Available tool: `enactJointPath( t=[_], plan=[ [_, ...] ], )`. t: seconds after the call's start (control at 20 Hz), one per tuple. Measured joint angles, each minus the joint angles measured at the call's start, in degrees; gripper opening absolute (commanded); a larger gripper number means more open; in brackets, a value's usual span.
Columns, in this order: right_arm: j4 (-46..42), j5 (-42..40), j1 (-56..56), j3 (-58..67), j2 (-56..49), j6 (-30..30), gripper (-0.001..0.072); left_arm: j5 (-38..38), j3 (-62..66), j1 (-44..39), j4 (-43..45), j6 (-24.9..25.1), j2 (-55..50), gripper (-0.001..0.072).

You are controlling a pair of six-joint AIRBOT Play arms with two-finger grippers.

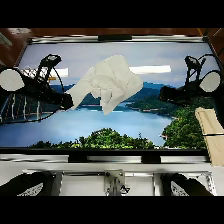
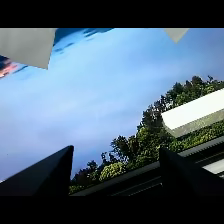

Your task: Fold the shirts.

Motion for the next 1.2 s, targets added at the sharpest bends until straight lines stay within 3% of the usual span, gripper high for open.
enactJointPath(
  t=[0.15,0.4,0.6,0.75,0.8,0.85,1.0,1.2],
  plan=[
    [0.15,-1.86,0.00,0.00,-0.09,0.00,0.0577,0.02,0.00,0.00,0.26,2.14,0.00,0.0603],
    [2.14,-5.29,0.00,0.00,-2.23,0.04,0.0577,2.12,0.00,0.00,2.69,18.51,0.00,0.0603],
    [4.57,-6.60,0.00,0.00,-5.44,0.02,0.0577,7.67,-0.09,0.00,2.34,23.06,-0.66,0.0603],
    [6.40,-8.35,0.02,0.00,-8.17,-1.62,0.0577,10.05,-0.15,-0.07,-1.14,20.50,-2.08,0.0599],
    [7.54,-9.46,0.02,0.00,-9.22,-2.58,0.0577,10.60,-0.15,-0.11,-2.12,19.45,-2.71,0.0445],
    [8.70,-10.47,0.02,0.02,-10.25,-3.39,0.0577,11.37,-0.15,-0.11,-2.69,18.32,-3.54,0.0370],
    [13.03,-13.90,0.02,2.12,-14.40,-5.25,0.0577,15.91,0.00,0.74,-2.32,11.69,-7.26,0.0517],
    [19.06,-14.93,0.09,11.50,-23.71,-7.78,0.0577,24.83,1.70,4.26,-2.80,4.76,-14.60,0.0524]
  ],
)
